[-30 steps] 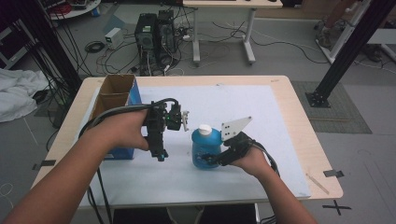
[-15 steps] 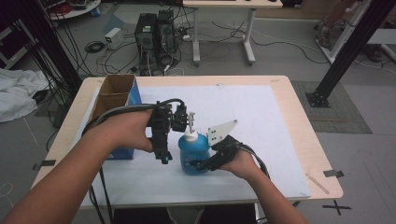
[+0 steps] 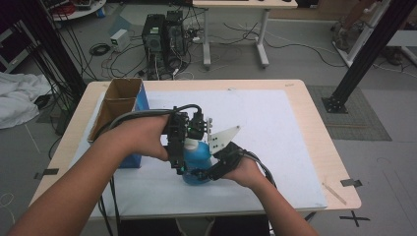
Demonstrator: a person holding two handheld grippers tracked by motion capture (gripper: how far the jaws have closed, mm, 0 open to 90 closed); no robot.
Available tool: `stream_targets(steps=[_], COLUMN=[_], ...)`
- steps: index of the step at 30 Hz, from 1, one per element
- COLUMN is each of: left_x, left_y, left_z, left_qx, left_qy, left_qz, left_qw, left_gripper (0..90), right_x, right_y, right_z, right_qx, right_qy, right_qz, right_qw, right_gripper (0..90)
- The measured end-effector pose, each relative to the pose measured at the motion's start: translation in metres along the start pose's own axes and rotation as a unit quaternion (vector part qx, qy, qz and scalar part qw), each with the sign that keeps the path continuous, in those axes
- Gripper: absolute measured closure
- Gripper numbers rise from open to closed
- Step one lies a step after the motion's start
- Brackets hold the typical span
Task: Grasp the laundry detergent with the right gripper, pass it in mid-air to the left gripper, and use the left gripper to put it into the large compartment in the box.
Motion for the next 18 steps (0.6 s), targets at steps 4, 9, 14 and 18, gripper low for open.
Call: stream_targets(steps=[4, 9, 14, 18], left_x=[0.000, -0.001, 0.000, 0.000], left_y=[0.003, 0.005, 0.006, 0.006], left_z=[-0.003, -0.005, -0.008, -0.009], left_qx=[-0.003, -0.006, -0.008, -0.013], left_qy=[0.001, 0.002, 0.004, 0.006], left_qz=[-0.001, 0.000, 0.002, 0.005], left_qw=[1.0000, 1.0000, 1.0000, 0.9999], left_gripper=[1.7, 1.7, 1.7, 1.7], right_x=[-0.001, -0.001, -0.003, -0.004], right_y=[0.002, 0.007, 0.013, 0.013], right_z=[-0.001, -0.002, -0.004, -0.006], right_qx=[0.003, 0.005, 0.009, 0.007], right_qy=[-0.003, -0.004, 0.002, 0.002], right_qz=[0.004, 0.006, 0.009, 0.009], right_qw=[1.0000, 1.0000, 0.9999, 0.9999], right_gripper=[45.3, 45.4, 45.4, 45.4])
Point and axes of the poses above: each handheld gripper's, and its own axes: z roughly backward along the jaws, y roughly out of its top, x roughly to its right, the point moved 5 cm from there along -z, roughly forward along the jaws, and after that the axes turned 2 degrees about -y, right-handed, at the moved point
